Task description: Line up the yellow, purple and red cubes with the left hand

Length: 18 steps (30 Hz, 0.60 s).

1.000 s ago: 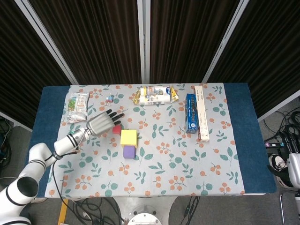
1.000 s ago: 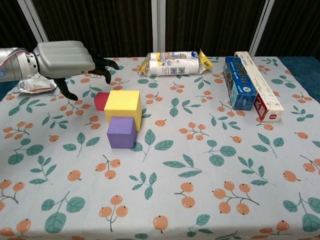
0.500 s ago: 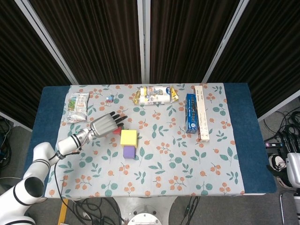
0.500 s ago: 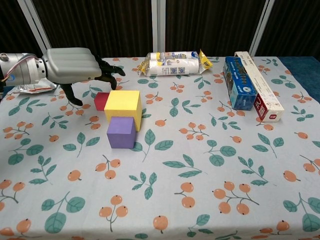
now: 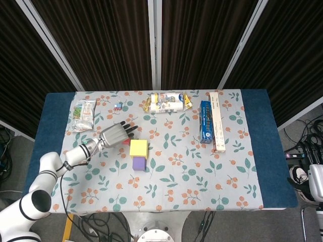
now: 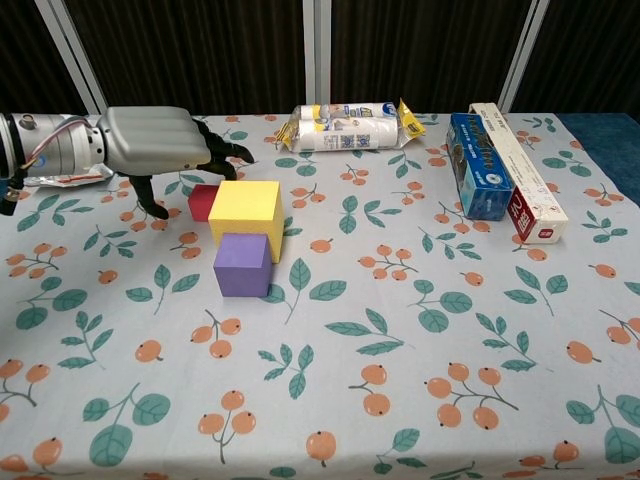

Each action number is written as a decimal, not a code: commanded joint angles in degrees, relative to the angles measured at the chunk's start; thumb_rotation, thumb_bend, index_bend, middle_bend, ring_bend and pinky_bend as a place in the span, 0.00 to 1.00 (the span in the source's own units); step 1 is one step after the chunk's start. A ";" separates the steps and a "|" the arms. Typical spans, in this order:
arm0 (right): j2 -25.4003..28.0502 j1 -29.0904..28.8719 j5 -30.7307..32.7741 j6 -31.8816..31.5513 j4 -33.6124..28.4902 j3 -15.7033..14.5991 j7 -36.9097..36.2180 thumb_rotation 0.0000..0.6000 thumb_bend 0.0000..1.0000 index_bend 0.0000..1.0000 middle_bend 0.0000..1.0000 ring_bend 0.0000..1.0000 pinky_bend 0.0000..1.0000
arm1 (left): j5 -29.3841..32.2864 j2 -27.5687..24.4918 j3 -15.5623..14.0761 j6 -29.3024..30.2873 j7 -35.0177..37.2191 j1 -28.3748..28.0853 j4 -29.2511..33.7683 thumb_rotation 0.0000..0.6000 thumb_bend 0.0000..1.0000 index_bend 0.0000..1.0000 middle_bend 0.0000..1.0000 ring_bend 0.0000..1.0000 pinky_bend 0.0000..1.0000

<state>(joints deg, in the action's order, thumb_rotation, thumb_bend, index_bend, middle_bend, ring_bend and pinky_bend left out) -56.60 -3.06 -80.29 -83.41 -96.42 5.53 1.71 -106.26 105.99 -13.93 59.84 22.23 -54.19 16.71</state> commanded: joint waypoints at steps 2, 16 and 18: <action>-0.01 -0.05 0.12 0.09 -0.04 0.03 0.09 1.00 0.00 0.00 0.05 0.00 0.02 | 0.35 0.16 -0.08 -0.36 0.52 0.04 0.15 1.00 0.12 0.41 0.17 0.24 0.31; -0.05 -0.11 0.14 0.07 -0.28 0.02 0.39 1.00 0.00 0.00 0.05 0.00 0.02 | 1.76 0.68 -0.04 -1.24 3.19 0.82 0.16 1.00 0.22 0.55 0.18 0.24 0.31; -0.03 -0.13 0.16 0.04 -0.31 0.07 0.37 1.00 0.00 0.00 0.05 0.00 0.02 | 2.05 0.66 0.06 -1.27 3.91 0.98 0.34 1.00 0.25 0.56 0.19 0.24 0.31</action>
<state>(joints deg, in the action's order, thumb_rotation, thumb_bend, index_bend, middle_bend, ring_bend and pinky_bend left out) -56.63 -3.20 -80.14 -83.37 -96.73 5.60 2.08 -104.37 106.64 -13.93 58.62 25.91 -53.30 16.94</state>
